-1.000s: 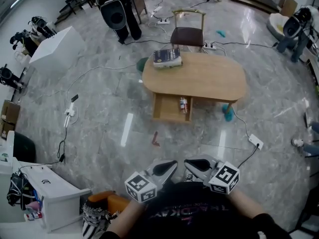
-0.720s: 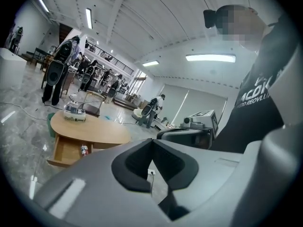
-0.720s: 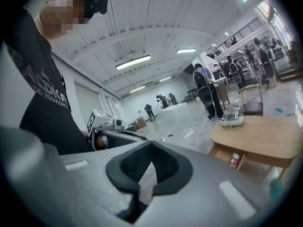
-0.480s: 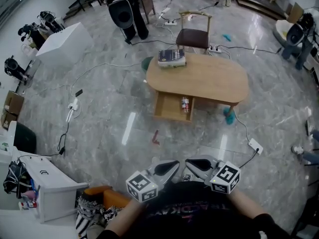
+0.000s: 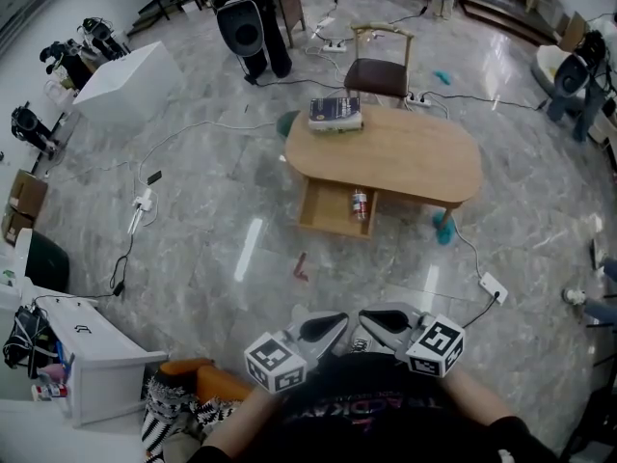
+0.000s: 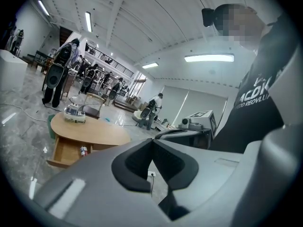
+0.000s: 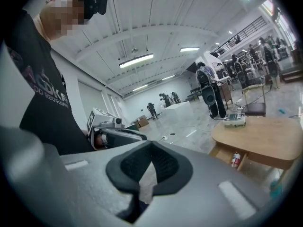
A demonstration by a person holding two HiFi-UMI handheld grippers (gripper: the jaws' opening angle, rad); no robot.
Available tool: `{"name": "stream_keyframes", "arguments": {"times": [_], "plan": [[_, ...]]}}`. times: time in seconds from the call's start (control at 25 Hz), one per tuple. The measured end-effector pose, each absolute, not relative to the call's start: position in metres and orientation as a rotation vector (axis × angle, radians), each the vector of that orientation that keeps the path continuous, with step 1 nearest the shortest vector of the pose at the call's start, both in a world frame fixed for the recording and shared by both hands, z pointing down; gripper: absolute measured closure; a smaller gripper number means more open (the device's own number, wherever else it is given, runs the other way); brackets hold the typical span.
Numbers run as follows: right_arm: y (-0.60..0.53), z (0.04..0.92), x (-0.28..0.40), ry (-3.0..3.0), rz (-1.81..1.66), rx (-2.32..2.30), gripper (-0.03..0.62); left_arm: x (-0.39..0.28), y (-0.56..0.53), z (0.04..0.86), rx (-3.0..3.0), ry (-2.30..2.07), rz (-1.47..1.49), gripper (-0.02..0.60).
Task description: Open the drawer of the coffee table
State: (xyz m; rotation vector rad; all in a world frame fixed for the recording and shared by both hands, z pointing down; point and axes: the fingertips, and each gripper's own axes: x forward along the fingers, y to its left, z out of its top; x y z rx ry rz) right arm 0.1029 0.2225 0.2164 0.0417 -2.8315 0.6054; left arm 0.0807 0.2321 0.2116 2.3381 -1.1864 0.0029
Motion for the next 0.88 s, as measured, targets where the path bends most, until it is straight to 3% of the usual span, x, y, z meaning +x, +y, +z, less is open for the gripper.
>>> {"name": "stream_keyframes", "arguments": {"times": [0.88], "plan": [[0.2187, 0.2177, 0.1006, -2.824, 0.606, 0.032, 0.592, 0.0811, 0.2269, 0.2116, 2.339, -1.185, -0.001, 0.575]]}}
